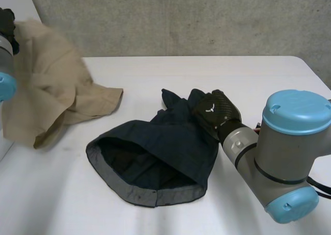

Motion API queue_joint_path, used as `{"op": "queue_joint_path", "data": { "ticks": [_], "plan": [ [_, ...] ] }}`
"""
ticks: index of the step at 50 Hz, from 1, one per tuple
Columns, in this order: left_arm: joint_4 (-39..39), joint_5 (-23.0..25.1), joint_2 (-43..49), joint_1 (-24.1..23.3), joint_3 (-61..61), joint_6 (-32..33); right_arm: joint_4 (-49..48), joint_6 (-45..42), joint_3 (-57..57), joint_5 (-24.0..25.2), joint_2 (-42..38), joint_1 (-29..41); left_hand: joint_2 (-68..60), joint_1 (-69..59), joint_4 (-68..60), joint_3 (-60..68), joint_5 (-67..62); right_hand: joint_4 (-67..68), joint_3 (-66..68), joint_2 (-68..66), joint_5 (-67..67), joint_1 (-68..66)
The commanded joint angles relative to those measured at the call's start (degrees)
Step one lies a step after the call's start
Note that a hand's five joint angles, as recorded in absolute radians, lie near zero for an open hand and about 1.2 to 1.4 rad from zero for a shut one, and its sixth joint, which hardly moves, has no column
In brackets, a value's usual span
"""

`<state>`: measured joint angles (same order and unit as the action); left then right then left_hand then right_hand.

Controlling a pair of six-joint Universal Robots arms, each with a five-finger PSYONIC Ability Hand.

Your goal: Fold the laundry.

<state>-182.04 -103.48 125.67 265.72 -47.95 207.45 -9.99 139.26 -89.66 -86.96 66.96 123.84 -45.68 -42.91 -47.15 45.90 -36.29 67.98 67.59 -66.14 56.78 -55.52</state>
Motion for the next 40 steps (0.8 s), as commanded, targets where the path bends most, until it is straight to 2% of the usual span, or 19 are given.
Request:
{"op": "queue_joint_path", "data": {
  "ticks": [1, 11, 17, 21, 32, 40],
  "plan": [
    [-0.95, -0.93, 0.63, -2.66, -2.85, -0.20, -0.12, 0.31, -2.36, -0.05, -0.34, 0.26, 35.68, 32.91, 37.15, -35.90, 36.29, 12.02, 12.41, -13.86, 13.22, -24.48],
    [0.27, 0.91, -2.35, -13.20, -16.55, -0.29, 0.06, 1.11, -2.98, -0.75, 0.97, -0.27, 35.63, 32.87, 37.10, -35.86, 36.25, 12.02, 12.41, -13.86, 13.22, -24.48],
    [0.54, 9.24, -9.99, -18.73, -33.31, -0.38, 0.06, 0.58, -4.65, -0.84, 3.43, -4.92, 33.28, 30.52, 34.75, -33.51, 33.90, 12.02, 12.41, -13.86, 13.22, -24.48],
    [0.19, 13.20, -13.77, -21.02, -39.66, -0.64, 0.06, 0.40, -4.83, -0.75, 3.79, -8.09, 32.94, 30.18, 34.41, -33.17, 33.56, 12.02, 12.41, -13.86, 13.22, -24.48],
    [-0.42, 14.01, -14.58, -22.52, -44.43, -1.26, -0.03, 0.49, -5.53, -0.40, 3.70, -10.20, 29.58, 26.81, 31.05, -29.80, 30.19, 12.02, 12.41, -13.86, 13.22, -24.48],
    [-1.30, 14.53, -10.36, -23.40, -43.46, -3.37, -0.12, 0.67, -6.41, -0.67, 3.61, -9.50, 17.14, 14.38, 18.61, -17.37, 17.76, 12.02, 12.41, -13.86, 13.22, -24.48]
  ]
}}
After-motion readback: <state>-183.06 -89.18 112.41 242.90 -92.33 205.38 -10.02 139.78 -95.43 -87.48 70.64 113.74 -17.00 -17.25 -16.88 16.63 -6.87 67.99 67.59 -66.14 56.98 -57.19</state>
